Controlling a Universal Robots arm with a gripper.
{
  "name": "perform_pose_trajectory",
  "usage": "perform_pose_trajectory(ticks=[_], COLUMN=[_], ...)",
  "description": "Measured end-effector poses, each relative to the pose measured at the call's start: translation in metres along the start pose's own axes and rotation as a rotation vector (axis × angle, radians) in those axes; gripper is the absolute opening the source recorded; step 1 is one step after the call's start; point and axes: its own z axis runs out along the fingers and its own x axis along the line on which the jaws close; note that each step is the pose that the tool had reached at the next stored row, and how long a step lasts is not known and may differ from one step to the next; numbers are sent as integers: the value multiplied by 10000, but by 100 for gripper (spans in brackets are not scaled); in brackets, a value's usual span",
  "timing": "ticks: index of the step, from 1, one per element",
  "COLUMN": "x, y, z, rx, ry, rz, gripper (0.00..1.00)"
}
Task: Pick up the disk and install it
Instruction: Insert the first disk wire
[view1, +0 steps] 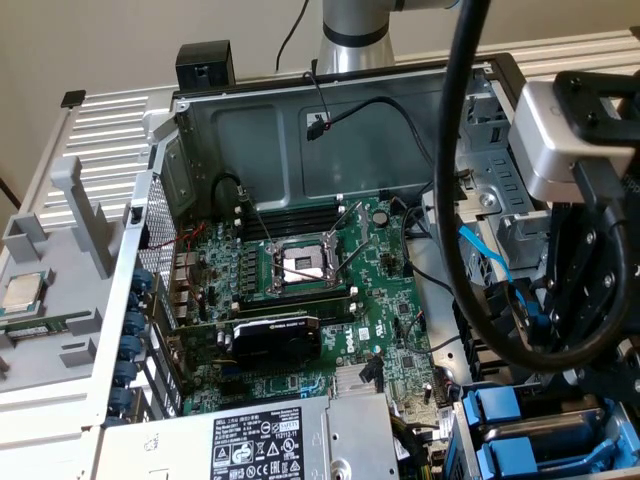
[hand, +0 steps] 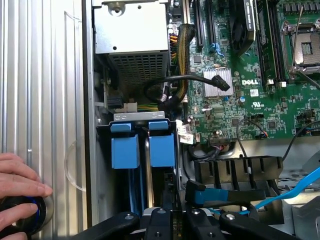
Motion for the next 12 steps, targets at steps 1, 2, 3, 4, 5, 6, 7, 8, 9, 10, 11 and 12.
perform_pose_trajectory(ticks=[1,2,3,4,5,6,7,8,9,10,11,12], x=[0,0,0,0,0,0,0,0,0,0,0,0], y=[0,0,0,0,-1,-1,-1,-1,-1,-1,-3,-7], z=[1,1,4,5,5,6,6,7,8,8,9,9], rx=[0,0,0,0,1,0,0,0,0,0,0,0], ry=[0,1,-1,-1,0,2,4,5,7,9,10,11], rz=[0,0,0,0,0,0,0,1,1,2,3,2], gripper=[17,17,17,17,17,17,17,17,17,17,17,17])
